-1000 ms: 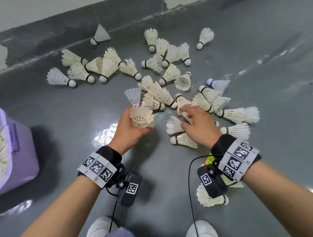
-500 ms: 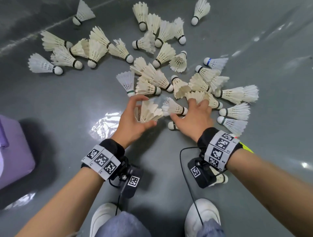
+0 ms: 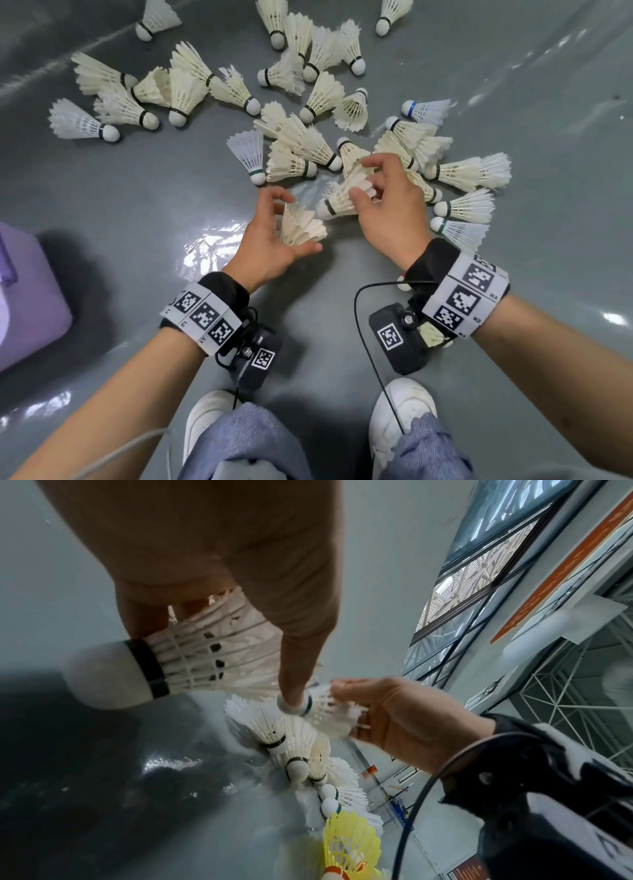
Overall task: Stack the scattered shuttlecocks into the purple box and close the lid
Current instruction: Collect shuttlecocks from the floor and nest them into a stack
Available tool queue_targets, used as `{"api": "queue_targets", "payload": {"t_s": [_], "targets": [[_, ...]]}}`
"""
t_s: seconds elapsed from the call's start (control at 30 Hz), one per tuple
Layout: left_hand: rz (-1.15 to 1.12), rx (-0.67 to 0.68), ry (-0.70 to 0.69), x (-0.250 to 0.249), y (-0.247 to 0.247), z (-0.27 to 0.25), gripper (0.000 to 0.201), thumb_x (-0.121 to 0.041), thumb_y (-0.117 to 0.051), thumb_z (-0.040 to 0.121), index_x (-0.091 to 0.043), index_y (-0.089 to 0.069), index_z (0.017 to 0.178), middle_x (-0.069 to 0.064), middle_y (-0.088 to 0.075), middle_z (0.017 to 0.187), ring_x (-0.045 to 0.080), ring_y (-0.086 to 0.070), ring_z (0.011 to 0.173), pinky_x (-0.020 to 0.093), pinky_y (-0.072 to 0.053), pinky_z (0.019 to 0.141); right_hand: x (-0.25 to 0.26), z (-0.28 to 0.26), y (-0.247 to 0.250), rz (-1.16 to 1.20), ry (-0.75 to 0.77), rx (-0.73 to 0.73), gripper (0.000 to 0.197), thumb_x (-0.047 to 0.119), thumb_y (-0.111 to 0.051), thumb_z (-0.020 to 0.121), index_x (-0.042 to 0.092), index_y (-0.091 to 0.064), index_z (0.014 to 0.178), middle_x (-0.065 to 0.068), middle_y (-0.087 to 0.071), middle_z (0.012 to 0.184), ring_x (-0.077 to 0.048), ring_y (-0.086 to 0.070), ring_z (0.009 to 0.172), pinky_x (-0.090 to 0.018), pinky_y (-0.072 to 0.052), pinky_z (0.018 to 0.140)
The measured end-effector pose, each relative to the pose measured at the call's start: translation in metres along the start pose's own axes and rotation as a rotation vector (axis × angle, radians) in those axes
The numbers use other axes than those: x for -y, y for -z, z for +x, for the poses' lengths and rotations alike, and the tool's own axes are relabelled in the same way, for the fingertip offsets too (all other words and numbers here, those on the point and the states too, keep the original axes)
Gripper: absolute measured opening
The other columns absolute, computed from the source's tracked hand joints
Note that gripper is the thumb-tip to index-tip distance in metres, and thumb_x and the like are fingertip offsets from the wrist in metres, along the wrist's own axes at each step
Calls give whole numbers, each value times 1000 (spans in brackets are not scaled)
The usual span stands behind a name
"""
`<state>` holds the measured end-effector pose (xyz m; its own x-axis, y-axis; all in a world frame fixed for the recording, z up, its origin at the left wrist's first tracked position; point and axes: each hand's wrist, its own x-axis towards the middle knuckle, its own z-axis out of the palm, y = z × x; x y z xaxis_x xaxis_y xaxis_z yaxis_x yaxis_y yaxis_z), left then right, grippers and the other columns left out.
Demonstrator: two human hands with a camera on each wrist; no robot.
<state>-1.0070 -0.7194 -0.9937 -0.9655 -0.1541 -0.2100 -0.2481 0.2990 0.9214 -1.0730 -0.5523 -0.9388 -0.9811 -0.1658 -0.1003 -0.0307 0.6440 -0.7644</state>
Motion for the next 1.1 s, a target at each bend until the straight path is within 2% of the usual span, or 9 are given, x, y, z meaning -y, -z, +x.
{"api": "queue_targets", "payload": {"t_s": [0.17,0.27,0.43,0.57,0.67,0.77,0.83,0.97,1.1], "targets": [[-35,15,-21,-3,0,-5,80,-16,-85,66,-27,-30,122,3,-56,110,13,-60,89,17,-49,69,17,-11,2,18,212,38,34,15,-60,89,20,-53,122,5,-64,95,-14,-63,99,-18,-41,82],[-64,34,-54,-8,1,-6,96,-13,-86,64,-25,-25,138,-9,-53,111,0,-59,88,17,-50,76,10,-15,-4,-6,307,145,33,14,-58,89,23,-59,121,0,-70,98,-14,-66,95,-30,-48,87],[-106,86,-72,-16,-3,-9,93,-16,-86,64,-30,-33,139,-23,-54,113,-10,-57,96,7,-43,82,1,-25,-9,26,409,300,34,7,-52,89,18,-63,119,2,-70,108,-12,-65,100,-25,-47,92],[-47,73,-53,-14,-8,-10,71,-25,-85,67,-31,-43,125,-6,-61,104,4,-60,83,17,-49,74,-5,-24,-4,95,419,242,32,5,-49,87,14,-68,112,0,-68,103,-13,-63,94,-19,-47,85],[-21,54,-23,-11,-11,-8,65,-23,-83,69,-30,-44,121,-10,-59,92,-2,-55,69,11,-45,62,-20,-12,-3,62,364,80,32,0,-48,86,11,-68,107,-3,-66,103,-12,-62,92,-13,-44,83],[-22,-4,3,-7,-9,-5,63,-21,-82,70,-32,-43,119,-12,-58,92,-4,-55,68,9,-45,62,-40,7,-3,-105,286,33,41,-8,-48,80,9,-66,113,-8,-61,115,-18,-57,105,-8,-34,90],[-32,-25,8,-5,-6,-3,64,-20,-82,71,-31,-41,119,-12,-58,93,-6,-55,71,9,-46,64,-49,18,-5,-254,255,125,50,-6,-50,78,13,-59,123,-8,-52,130,-24,-48,120,-14,-27,98],[-28,-48,29,-1,2,-2,66,-20,-83,70,-29,-39,118,-13,-57,92,-4,-56,72,17,-48,71,-53,30,-21,-494,355,390,70,4,-56,76,31,-41,140,-9,-24,153,-29,-23,139,-41,-27,113],[-31,-49,54,2,6,-3,66,-22,-83,71,-30,-38,118,-9,-57,92,3,-57,75,26,-52,75,-52,37,-39,-712,372,512,66,5,-58,79,37,-42,134,-6,-12,157,-31,-15,142,-44,-23,114]]}}
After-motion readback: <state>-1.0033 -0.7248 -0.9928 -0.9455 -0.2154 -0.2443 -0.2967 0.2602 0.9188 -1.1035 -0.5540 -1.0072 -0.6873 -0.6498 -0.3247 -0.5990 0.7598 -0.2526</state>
